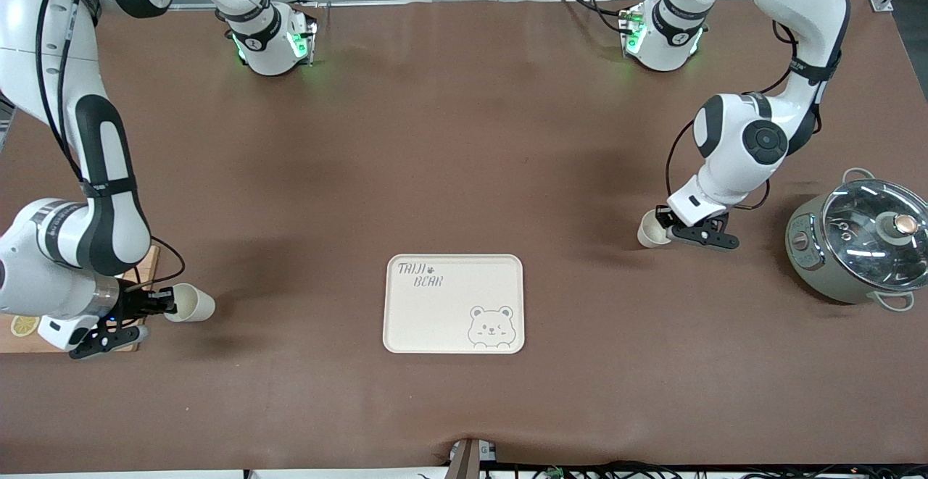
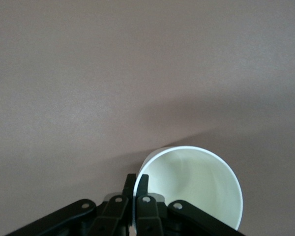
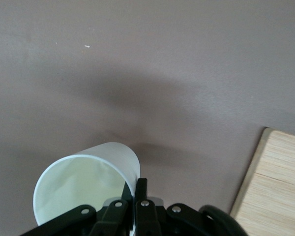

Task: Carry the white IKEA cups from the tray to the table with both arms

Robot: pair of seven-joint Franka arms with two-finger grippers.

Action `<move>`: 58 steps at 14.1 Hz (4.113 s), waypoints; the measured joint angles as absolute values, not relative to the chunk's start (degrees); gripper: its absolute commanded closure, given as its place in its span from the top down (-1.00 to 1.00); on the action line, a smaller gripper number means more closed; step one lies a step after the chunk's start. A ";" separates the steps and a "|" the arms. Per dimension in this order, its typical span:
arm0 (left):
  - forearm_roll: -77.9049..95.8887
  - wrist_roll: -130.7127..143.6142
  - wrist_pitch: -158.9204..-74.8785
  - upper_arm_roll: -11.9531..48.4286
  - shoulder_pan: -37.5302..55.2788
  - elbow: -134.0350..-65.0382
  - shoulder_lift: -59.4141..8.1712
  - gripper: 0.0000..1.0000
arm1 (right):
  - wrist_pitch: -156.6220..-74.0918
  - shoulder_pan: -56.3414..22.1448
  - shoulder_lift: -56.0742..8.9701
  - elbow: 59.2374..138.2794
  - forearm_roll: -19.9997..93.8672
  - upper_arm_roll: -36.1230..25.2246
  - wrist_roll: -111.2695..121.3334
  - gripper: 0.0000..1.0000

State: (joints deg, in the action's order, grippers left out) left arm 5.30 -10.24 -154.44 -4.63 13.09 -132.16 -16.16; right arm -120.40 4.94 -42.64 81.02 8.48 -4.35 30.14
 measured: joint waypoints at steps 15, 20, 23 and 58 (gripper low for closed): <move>6.18 -12.03 -138.02 -4.57 11.85 -124.73 -10.77 1.00 | -121.23 3.76 -44.65 80.78 8.48 -3.70 30.19 1.00; 6.18 -8.32 -126.68 -4.10 12.76 -113.87 -7.89 1.00 | -121.24 3.50 -42.54 79.83 8.24 -3.70 30.22 1.00; 5.94 -0.93 -122.49 -3.36 15.40 -107.68 -7.89 1.00 | -119.96 3.32 -38.94 79.71 7.76 -3.70 29.92 1.00; -0.08 -2.24 -95.56 4.83 5.34 -90.22 -7.12 1.00 | -83.81 1.37 -6.43 81.71 -0.44 -3.65 11.34 1.00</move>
State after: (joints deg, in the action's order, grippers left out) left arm -0.08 -2.24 -95.56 4.83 5.34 -90.22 -7.12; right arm -83.81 1.37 -6.43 81.71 -0.44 -3.65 11.34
